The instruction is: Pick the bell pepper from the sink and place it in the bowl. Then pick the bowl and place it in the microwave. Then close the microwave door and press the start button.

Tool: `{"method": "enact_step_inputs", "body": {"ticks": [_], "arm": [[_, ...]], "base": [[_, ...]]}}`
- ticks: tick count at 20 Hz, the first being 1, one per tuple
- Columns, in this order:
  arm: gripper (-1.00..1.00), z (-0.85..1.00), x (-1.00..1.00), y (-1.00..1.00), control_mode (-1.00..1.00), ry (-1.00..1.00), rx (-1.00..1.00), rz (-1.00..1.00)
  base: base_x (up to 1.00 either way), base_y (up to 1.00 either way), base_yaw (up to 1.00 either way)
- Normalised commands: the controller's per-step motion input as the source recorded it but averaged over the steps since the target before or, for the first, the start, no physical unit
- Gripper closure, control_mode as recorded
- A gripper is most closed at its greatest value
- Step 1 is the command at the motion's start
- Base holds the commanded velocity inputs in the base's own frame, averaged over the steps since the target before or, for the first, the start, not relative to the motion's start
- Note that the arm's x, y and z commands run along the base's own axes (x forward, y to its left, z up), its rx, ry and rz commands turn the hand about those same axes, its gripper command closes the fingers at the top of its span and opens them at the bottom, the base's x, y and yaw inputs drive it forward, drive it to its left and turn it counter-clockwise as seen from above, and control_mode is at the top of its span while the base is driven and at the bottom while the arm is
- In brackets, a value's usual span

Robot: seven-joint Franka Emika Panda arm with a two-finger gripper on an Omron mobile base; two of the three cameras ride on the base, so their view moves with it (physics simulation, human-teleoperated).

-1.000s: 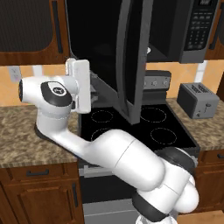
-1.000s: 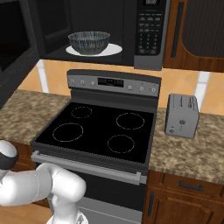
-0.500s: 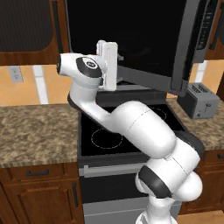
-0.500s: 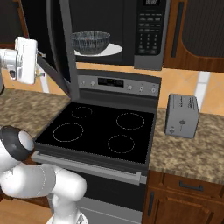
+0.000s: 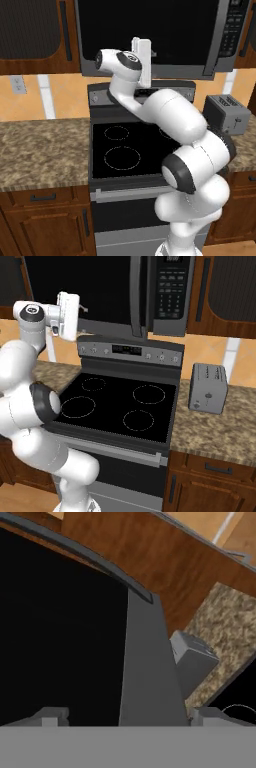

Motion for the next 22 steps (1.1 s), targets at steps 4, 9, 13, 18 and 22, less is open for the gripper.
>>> {"method": "enact_step_inputs", "body": {"ticks": [4, 9, 13, 18, 22], "arm": [[-1.0, 0.0, 0.96, -0.22, -1.0, 0.0, 0.0, 0.17], [-1.0, 0.0, 0.56, -0.07, -1.0, 0.01, 0.0, 0.17], [-1.0, 0.05, -0.23, -0.04, -1.0, 0.01, 0.0, 0.19], [-1.0, 0.25, -1.0, -0.13, -1.0, -0.09, 0.03, 0.26], [-1.0, 0.0, -1.0, -0.83, -1.0, -0.06, 0.08, 0.28]], "base": [[0.0, 0.0, 0.0], [0.0, 0.0, 0.0], [0.0, 0.0, 0.0], [0.0, 0.0, 0.0], [0.0, 0.0, 0.0]]}}
